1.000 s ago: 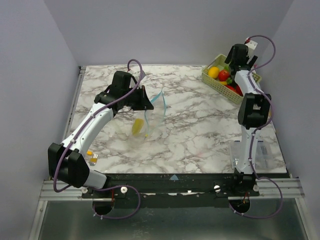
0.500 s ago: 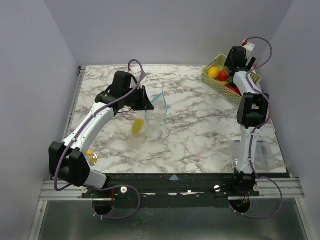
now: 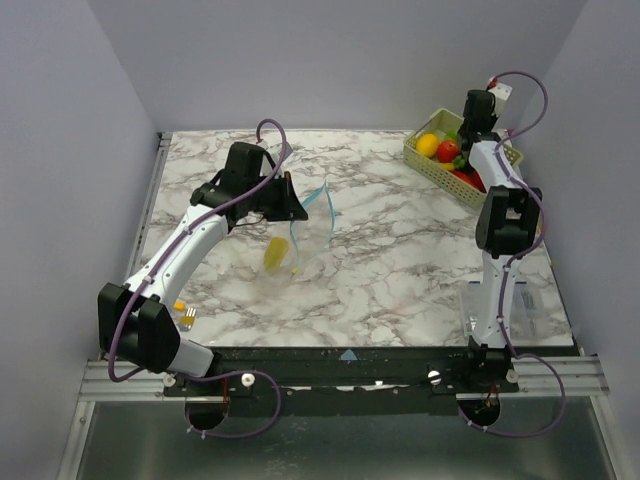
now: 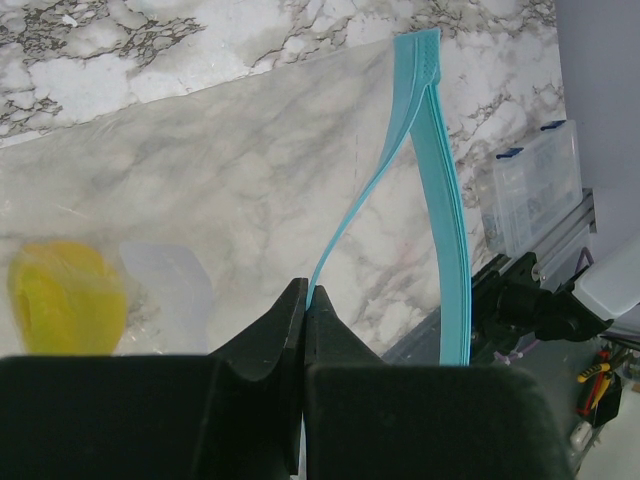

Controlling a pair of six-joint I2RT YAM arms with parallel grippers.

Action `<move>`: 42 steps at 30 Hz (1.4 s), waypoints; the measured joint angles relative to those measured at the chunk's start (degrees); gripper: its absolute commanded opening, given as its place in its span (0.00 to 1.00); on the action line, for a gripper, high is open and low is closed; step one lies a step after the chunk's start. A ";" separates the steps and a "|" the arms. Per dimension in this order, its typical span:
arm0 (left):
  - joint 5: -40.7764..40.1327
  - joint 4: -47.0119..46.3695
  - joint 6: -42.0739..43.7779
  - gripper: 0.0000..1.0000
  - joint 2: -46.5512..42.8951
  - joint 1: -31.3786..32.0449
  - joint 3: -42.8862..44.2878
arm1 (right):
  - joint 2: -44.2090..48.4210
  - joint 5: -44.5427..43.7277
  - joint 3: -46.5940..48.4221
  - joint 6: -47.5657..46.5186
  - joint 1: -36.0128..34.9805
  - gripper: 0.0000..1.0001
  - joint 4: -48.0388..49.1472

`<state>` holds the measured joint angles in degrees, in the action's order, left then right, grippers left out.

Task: Place the food in the zip-top bag and seal the zipper
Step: Pick up the fake vegetable from the bin, then place the fake vegetable in the zipper food storage bag.

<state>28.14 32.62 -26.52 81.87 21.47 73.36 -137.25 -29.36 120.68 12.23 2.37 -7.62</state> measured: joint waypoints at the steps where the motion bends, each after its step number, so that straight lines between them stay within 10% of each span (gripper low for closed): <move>1: 0.00 0.00 0.00 0.00 0.00 0.00 0.00 | 0.35 0.13 -0.02 0.17 0.00 0.05 -0.33; 10: 0.02 0.00 0.13 0.00 0.00 0.02 0.00 | 11.54 4.22 -8.09 4.55 0.00 0.01 -2.54; 23: 1.31 -0.33 0.09 0.00 0.00 0.02 0.00 | 44.74 30.69 -44.00 17.16 -2.97 0.01 3.82; 42: 2.56 -0.44 -0.09 0.00 0.00 0.02 0.00 | 65.16 51.47 -62.18 36.28 -35.71 0.01 23.02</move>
<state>30.70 32.18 -26.61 81.87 21.50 73.36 -72.10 22.11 58.50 48.51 -33.34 15.40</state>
